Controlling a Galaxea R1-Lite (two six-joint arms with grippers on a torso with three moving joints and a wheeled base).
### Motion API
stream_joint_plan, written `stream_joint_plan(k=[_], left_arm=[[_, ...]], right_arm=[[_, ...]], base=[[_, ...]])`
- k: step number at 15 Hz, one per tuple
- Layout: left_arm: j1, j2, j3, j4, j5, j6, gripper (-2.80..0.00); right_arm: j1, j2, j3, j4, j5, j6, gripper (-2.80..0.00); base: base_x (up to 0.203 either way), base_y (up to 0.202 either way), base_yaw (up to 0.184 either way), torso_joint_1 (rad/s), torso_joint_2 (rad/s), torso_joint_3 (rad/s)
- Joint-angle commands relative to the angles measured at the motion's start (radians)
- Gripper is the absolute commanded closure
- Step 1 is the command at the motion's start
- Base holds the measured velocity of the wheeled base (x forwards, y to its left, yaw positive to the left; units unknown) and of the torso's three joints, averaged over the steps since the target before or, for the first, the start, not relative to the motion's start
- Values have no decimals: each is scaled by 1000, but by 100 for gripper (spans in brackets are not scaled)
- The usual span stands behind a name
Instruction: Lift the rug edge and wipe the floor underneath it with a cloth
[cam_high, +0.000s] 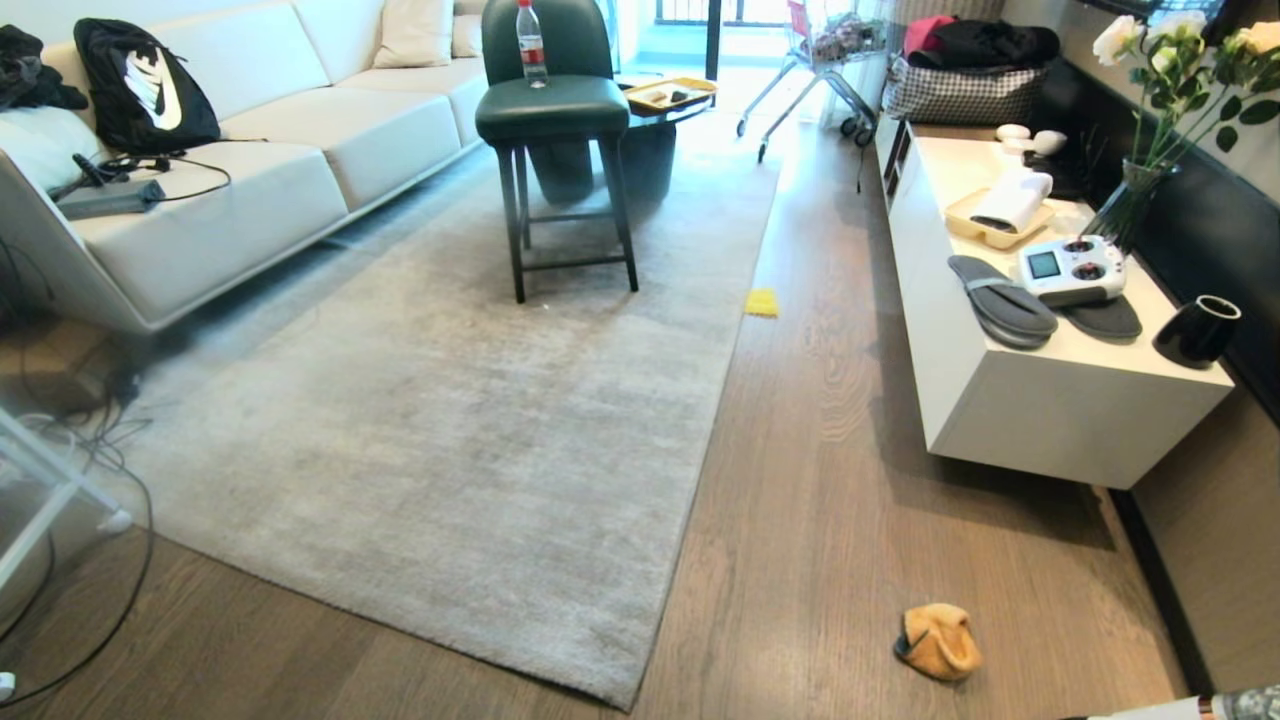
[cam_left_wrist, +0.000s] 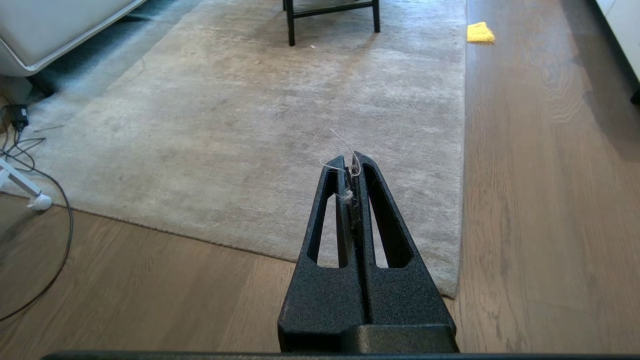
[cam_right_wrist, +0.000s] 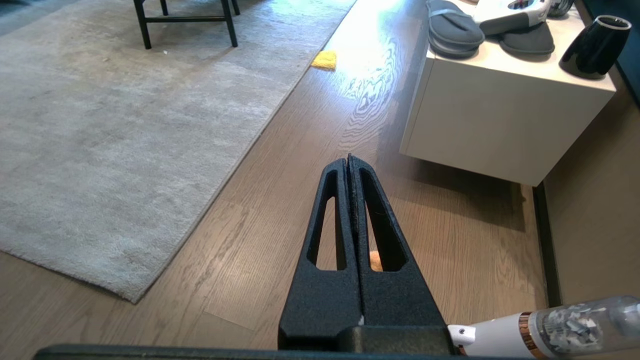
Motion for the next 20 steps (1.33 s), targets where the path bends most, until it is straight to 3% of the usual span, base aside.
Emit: stream_joint_plan(k=[1,10,20], left_arm=[[1,0,1,0,0,0,0],[0,0,0,0,1,0,0],[0,0,0,0,1,0,0]], right_arm=[[0,0,0,1,-1,-4,0],[0,0,0,-1,-1,5,0],[0,0,0,-1,-1,1,0]], base=[[0,0,0,-30,-339,-399],[0,0,0,10,-425,-411],[0,0,0,132,-486,-359]])
